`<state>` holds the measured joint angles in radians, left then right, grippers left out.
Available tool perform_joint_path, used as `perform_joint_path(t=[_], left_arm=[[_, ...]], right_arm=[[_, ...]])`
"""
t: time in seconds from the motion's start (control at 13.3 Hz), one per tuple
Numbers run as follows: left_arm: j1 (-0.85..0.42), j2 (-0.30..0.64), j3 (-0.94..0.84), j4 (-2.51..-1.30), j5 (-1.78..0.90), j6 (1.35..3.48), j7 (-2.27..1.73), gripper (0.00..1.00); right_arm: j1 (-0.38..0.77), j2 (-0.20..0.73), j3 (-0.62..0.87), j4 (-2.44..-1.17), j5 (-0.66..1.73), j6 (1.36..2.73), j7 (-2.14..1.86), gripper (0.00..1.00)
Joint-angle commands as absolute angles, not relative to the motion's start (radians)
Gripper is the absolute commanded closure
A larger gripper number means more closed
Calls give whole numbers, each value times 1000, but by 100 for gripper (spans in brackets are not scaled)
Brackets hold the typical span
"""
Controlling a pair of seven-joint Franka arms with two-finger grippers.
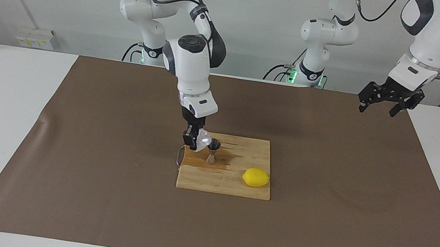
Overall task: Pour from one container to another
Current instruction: 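Carry the white cup with the right gripper back to its spot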
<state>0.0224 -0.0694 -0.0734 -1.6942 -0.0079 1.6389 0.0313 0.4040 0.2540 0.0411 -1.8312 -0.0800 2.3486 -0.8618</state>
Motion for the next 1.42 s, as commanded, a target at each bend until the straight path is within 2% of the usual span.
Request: perform_joint_path(t=[0.0,0.37,0.82,1.05,1.35], left_arm=[[31,-81,-77,-1698,8,1626,35,0],[31,-81,-77,-1698,8,1626,34,0],[31,-81,-77,-1698,8,1626,34,0],[31,-81,-77,-1698,8,1626,34,0],[43,-81,-89,-1698,8,1629,43,0]], right_arm=[[362,229,49,-1850,13,2368,-922,57],[227,233,48,-1851,337,2367,-1260,57],[57,233,48,-1878,490,2300,-1489,57],[-52,230,48,-1949,629,2275,-1721,57],[-113,235,48,-2057,728,2305,-1917,57]])
